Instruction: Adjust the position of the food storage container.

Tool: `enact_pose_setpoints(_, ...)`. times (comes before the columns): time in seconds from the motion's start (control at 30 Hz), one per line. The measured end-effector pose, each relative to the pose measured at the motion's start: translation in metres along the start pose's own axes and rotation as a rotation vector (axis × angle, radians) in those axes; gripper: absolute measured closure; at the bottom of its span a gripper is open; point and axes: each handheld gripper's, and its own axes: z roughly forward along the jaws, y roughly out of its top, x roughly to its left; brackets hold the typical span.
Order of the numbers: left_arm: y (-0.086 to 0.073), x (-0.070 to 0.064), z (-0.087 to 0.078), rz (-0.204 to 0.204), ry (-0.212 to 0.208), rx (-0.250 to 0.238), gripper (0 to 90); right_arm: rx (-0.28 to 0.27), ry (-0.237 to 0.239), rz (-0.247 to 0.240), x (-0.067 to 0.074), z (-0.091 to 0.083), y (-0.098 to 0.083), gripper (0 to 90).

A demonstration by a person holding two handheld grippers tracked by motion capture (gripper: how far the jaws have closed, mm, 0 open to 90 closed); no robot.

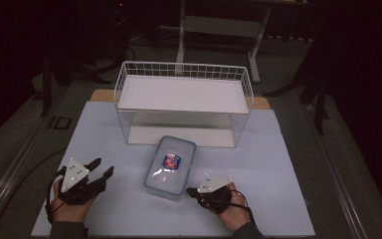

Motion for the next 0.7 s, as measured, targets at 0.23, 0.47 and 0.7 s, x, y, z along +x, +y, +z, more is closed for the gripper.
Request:
enact_pose_setpoints(0.23, 0.0, 0.0, 0.0, -0.003, -0.002, 0.0, 48.6, -0.01, 0.044, -0.02, 0.013, 0.021, 0.013, 89.9)
enact_pose_setpoints(0.47, 0.0, 0.0, 0.0, -0.001, -0.006, 0.003, 49.0, -0.025, 0.074, -0.031, 0.024, 0.044, 0.031, 90.0)
enact_pose_setpoints(0.7, -0.001, 0.0, 0.0, 0.001, -0.015, 0.008, 49.2, -0.027, 0.069, -0.03, 0.029, 0.066, 0.051, 90.0)
